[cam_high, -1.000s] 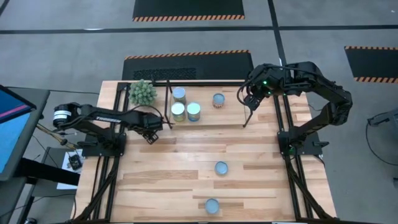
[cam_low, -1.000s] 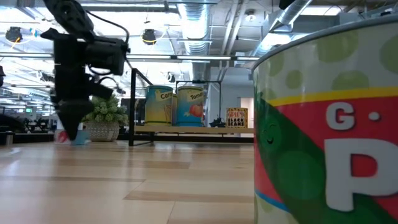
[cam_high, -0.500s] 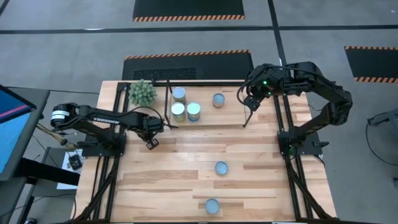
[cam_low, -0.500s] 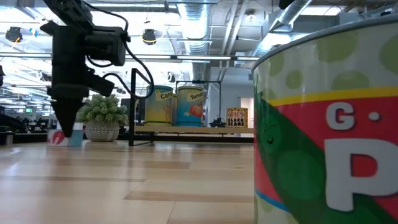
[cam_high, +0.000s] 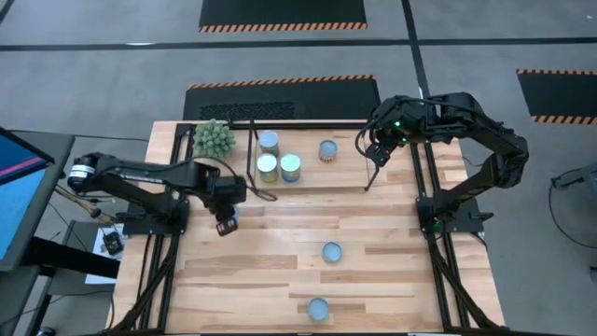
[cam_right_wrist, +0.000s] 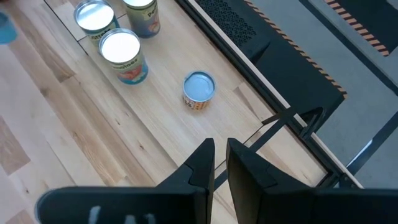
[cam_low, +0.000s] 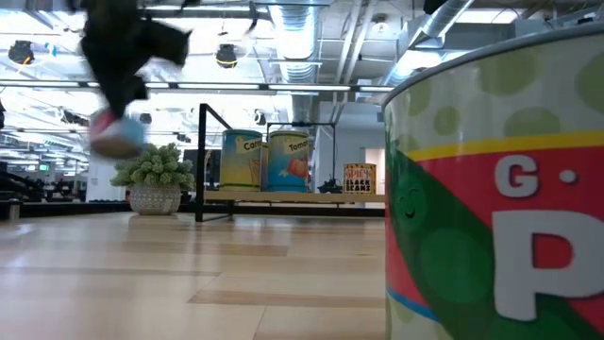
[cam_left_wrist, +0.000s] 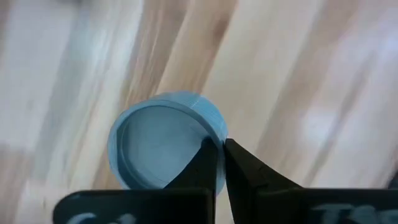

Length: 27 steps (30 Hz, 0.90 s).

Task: Pick and place cans onto a shelf
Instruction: Put the canned tuna on the shelf

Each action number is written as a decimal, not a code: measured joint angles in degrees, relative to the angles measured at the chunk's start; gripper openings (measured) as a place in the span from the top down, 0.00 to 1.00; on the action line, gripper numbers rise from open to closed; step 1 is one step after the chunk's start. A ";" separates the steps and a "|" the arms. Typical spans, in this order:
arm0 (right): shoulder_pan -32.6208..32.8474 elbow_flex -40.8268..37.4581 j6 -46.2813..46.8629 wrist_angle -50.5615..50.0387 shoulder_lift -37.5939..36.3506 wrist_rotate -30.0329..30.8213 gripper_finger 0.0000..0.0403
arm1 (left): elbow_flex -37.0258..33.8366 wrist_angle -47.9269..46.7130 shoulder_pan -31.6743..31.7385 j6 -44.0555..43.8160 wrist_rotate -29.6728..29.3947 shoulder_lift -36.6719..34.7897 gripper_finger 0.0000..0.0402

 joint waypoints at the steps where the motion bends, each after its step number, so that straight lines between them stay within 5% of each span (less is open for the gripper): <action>1: 0.02 0.00 -0.01 0.00 0.00 0.00 0.84 | 2.21 0.27 0.21 1.13 -0.81 0.00 1.00; 11: 0.02 0.00 1.28 0.02 -0.27 -0.02 0.84 | 25.50 9.48 8.07 18.60 -10.29 9.95 1.00; 27: 7.50 0.00 8.43 0.02 -9.20 3.65 0.84 | 57.99 10.59 13.56 41.44 -6.18 46.17 1.00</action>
